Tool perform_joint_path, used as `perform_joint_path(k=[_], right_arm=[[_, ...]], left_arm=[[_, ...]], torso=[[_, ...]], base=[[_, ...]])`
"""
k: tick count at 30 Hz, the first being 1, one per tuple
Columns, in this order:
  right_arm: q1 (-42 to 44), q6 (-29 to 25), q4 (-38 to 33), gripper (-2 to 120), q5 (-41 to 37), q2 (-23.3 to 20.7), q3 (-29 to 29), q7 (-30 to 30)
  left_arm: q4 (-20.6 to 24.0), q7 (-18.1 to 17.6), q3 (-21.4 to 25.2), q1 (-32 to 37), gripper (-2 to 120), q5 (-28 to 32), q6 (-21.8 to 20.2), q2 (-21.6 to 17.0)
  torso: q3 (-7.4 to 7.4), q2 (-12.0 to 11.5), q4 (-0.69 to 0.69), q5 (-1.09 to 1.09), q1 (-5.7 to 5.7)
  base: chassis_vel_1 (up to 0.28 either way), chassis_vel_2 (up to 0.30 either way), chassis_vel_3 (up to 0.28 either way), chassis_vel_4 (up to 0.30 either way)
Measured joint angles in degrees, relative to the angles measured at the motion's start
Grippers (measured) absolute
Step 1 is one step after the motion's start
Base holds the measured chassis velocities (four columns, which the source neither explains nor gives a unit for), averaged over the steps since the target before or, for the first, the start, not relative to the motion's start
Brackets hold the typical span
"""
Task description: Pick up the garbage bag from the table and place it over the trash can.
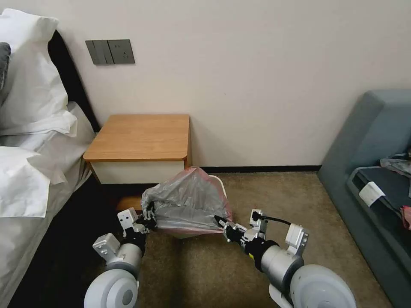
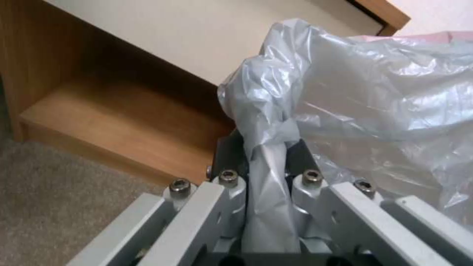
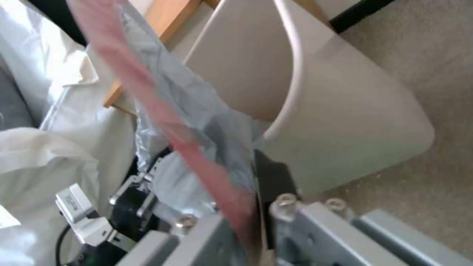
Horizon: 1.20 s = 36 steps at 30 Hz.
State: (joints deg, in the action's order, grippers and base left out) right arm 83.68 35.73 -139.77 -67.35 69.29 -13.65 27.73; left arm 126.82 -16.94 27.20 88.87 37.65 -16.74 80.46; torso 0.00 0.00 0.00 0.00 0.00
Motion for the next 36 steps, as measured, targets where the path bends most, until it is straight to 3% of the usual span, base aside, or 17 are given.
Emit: perform_joint_path(k=[2, 4, 8, 13, 15, 18, 19, 22, 23, 27, 36], right_arm=[[0.32, 1.77, -0.25, 17, 1.88, -0.39, -1.29, -1.69], [0.82, 2.15, -0.42, 20, 3.59, -0.84, -2.02, -3.65], [1.88, 2.35, -1.46, 39, 9.89, -2.71, -4.81, -13.09], [1.73, 1.15, -2.19, 51, 12.16, -3.41, -6.70, -17.19], [-0.12, -3.48, -2.71, 65, 13.11, -3.76, -7.90, -19.95], [-2.13, -7.03, -1.43, 71, 15.17, -3.85, -7.87, -22.56], [-4.60, -10.22, 0.96, 78, 19.47, -3.70, -7.04, -25.65], [-7.80, -13.92, 4.49, 85, 24.14, -3.16, -4.96, -28.13], [-10.83, -16.21, 8.16, 92, 27.33, -2.24, -2.25, -28.51], [-14.81, -18.54, 13.62, 100, 31.75, -0.11, 1.89, -28.23], [-17.34, -20.04, 19.25, 100, 32.89, 2.70, 5.65, -25.96]], left_arm=[[-0.40, -0.07, 0.32, -0.38, 5, 0.12, -0.02, -0.03], [-0.67, -0.14, 0.57, -0.62, 5, 0.17, -0.05, -0.06], [-1.30, -0.27, 2.07, -1.08, 5, 0.51, -0.09, -0.10], [-1.30, -0.29, 2.68, -1.13, 5, 0.73, -0.09, -0.13], [-1.27, -0.30, 2.75, -0.93, 5, 0.89, -0.10, -0.17], [-1.07, -0.30, 2.59, -0.68, 5, 0.94, -0.12, -0.21], [-0.84, -0.29, 2.36, -0.48, 5, 0.98, -0.13, -0.25], [-0.67, -0.23, 2.16, -0.39, 5, 0.99, -0.13, -0.23], [-0.54, -0.16, 1.98, -0.29, 5, 0.99, -0.13, -0.20], [-0.17, -0.09, 1.76, -0.03, 5, 0.95, -0.12, -0.06], [0.80, 0.33, 1.58, 0.70, 5, 0.53, 0.06, 0.21]], torso=[[0.00, 0.00, 0.00, 0.00, 0.00], [0.00, 0.00, 0.00, 0.00, 0.00], [0.00, 0.00, 0.00, 0.00, 0.00], [0.00, 0.00, 0.00, 0.00, 0.00], [0.00, 0.00, -0.01, 0.00, 0.00], [0.00, 0.00, -0.01, -0.02, 0.00], [0.00, 0.00, 0.00, 0.01, 0.00], [0.00, 0.00, 0.00, 0.00, 0.00], [0.00, 0.00, 0.00, 0.01, 0.00], [0.01, 0.00, 0.01, -0.01, 0.00], [0.01, 0.00, 0.01, 0.00, 0.00]], base=[[0.000, 0.000, 0.000, 0.000], [0.000, 0.000, 0.000, 0.000], [0.000, 0.000, 0.000, 0.000], [0.000, 0.000, 0.000, 0.000], [0.000, 0.000, 0.000, 0.000], [0.000, 0.000, 0.000, 0.000], [0.000, 0.000, 0.000, 0.000], [0.000, 0.000, 0.000, 0.000], [0.000, 0.000, 0.000, 0.000], [0.000, 0.000, 0.000, 0.000], [0.000, 0.000, 0.000, 0.000]])
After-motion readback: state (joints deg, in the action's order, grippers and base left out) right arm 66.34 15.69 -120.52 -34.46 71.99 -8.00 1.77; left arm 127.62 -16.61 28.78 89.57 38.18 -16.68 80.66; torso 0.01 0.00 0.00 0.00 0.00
